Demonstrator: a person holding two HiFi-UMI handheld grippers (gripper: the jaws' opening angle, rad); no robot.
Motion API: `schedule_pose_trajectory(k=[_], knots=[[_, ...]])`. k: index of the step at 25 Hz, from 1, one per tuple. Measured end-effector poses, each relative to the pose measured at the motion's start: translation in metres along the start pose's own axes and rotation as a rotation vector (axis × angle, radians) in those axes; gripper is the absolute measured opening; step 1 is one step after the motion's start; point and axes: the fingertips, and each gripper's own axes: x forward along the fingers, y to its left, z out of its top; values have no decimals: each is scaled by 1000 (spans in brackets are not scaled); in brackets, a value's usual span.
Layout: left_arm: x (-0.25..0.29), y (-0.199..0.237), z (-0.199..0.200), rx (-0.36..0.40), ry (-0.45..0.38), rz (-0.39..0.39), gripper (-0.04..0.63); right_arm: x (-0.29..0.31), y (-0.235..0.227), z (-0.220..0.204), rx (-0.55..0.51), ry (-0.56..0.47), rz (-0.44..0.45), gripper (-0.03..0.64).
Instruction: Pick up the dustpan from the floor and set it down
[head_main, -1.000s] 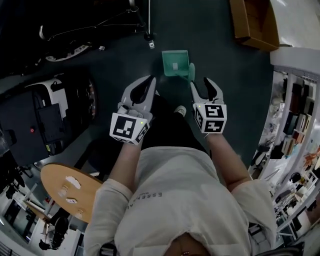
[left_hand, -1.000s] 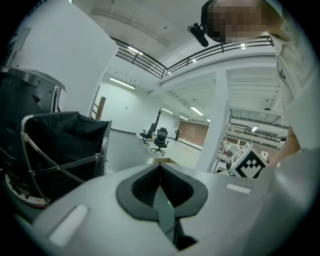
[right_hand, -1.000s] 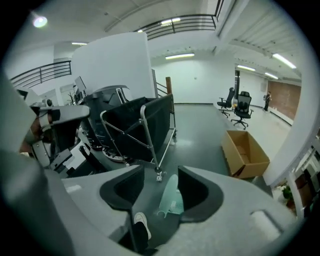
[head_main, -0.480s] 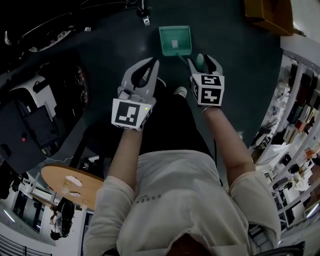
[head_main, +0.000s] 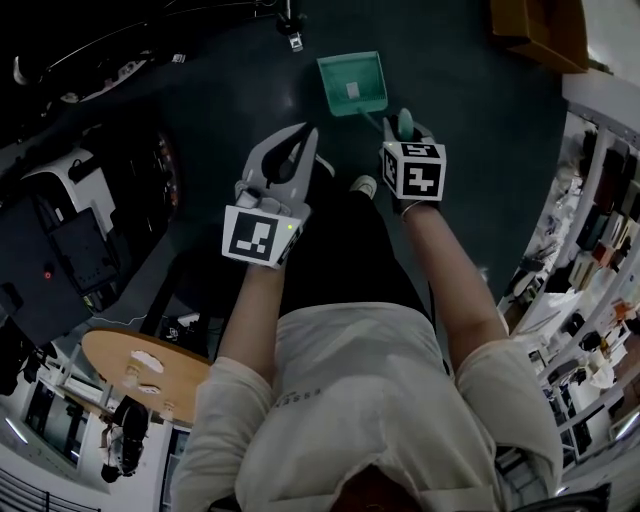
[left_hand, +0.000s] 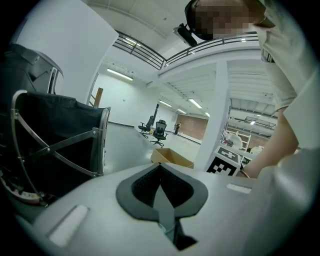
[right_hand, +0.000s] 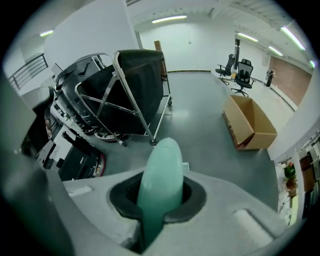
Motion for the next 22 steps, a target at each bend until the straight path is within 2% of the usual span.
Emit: schedule_pose_trajectory(k=[6, 13, 22], knots=[[-19, -7, 19, 7, -29, 9, 17, -41, 4, -1, -5, -25, 13, 20], [-62, -47, 63, 14, -93, 28, 17, -134, 11, 5, -28, -124, 39, 19], [-99, -113, 110, 122, -172, 26, 17, -246, 16, 9, -91, -260, 101, 18]])
